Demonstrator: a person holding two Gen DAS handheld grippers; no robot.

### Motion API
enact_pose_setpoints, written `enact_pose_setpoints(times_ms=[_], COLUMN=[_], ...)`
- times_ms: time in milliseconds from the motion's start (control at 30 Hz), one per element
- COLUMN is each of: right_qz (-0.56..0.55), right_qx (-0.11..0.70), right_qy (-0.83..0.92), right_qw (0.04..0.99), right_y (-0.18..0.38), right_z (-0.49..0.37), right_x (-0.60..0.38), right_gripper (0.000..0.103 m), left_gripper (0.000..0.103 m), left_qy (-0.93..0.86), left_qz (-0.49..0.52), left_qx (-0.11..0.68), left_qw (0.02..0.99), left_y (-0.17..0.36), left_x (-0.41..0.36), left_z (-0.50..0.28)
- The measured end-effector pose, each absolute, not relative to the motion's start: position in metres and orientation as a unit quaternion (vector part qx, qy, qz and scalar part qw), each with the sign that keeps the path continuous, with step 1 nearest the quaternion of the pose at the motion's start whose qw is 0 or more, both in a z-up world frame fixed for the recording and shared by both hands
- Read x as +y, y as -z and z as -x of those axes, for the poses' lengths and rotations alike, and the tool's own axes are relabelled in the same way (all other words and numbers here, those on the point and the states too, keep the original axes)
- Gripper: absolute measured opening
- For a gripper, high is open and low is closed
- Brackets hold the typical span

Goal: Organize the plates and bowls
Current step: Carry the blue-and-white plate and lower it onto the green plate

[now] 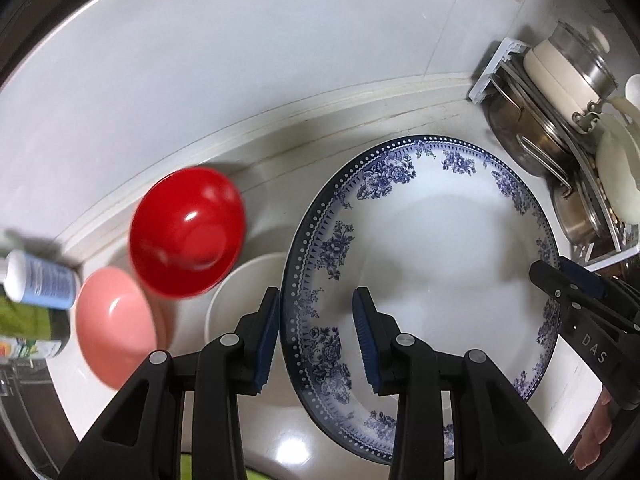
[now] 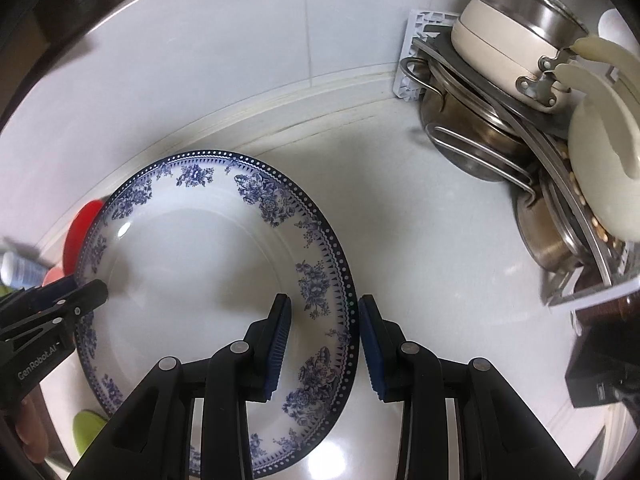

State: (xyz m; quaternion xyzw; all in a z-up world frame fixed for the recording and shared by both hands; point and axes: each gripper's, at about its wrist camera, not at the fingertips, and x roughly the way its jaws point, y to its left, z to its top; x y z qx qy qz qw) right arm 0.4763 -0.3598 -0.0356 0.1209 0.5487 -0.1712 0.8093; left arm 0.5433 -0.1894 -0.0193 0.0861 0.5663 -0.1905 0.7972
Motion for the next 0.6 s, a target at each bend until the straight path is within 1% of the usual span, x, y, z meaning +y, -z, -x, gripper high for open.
enact_pose_setpoints(times_ms=[600], right_qz=[-0.075], right_qx=[0.537], right_qy=[0.139], right_qw=[0.829], right_y=[0.022], right_z=[-0.434], right_x=[-0.239], right_gripper=[0.036], left_gripper=[0.036], left_qy=[0.155], left_qz=[-0.047], left_qx=[0.565], left_qw=[0.809], left_y=[0.028], left_x=[-0.049], left_z=[-0.485])
